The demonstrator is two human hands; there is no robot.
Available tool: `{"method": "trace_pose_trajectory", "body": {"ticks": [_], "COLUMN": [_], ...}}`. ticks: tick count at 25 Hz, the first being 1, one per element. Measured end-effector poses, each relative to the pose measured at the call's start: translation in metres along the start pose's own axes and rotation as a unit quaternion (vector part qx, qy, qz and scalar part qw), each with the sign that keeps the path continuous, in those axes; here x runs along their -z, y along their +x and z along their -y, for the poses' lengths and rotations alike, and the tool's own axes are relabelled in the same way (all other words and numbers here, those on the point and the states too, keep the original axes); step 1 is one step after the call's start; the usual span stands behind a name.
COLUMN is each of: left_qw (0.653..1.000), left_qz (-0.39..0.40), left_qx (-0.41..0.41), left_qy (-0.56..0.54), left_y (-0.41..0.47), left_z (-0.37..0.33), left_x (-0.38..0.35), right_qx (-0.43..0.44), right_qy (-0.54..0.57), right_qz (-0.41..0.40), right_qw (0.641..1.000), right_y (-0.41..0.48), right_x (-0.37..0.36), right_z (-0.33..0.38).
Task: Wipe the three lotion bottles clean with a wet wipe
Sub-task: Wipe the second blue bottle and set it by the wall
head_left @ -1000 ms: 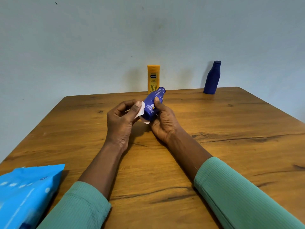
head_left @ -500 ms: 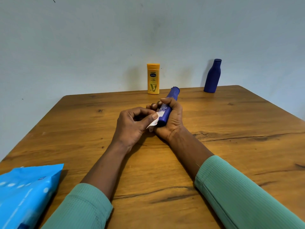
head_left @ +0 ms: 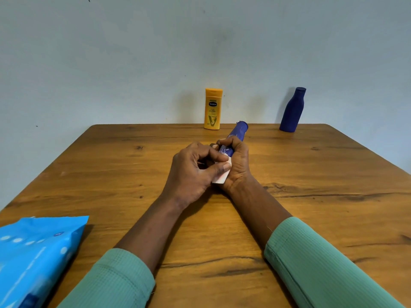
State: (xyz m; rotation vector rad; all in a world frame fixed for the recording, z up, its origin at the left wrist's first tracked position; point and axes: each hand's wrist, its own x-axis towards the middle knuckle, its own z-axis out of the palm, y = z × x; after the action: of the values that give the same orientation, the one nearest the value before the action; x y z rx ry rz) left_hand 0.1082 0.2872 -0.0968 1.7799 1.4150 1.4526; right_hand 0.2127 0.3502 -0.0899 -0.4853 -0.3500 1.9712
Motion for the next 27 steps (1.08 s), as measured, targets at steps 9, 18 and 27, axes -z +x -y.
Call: {"method": "trace_pose_trajectory", "body": {"ticks": [9,18,27], "left_qw": [0.997,0.995,0.994], "left_qz": [0.008,-0.078,-0.097], "left_qx": [0.066,0.050,0.024], "left_qy": [-0.025,0.030,0.045], "left_y": [0.004,0.004,-0.001], "left_z": [0.010,0.009,-0.002], "left_x": [0.017,0.003,-0.001], "right_qx": [0.022,0.012,0.027], "right_qy": [0.012,-0.054,-0.105], "right_qz": [0.007,0.014,0.010], "right_qw": [1.000,0.998,0.994], "right_y": [0.002,0.004,0.009], "right_x": [0.004,0.004,0.004], "right_z": [-0.002,-0.005,-0.007]}}
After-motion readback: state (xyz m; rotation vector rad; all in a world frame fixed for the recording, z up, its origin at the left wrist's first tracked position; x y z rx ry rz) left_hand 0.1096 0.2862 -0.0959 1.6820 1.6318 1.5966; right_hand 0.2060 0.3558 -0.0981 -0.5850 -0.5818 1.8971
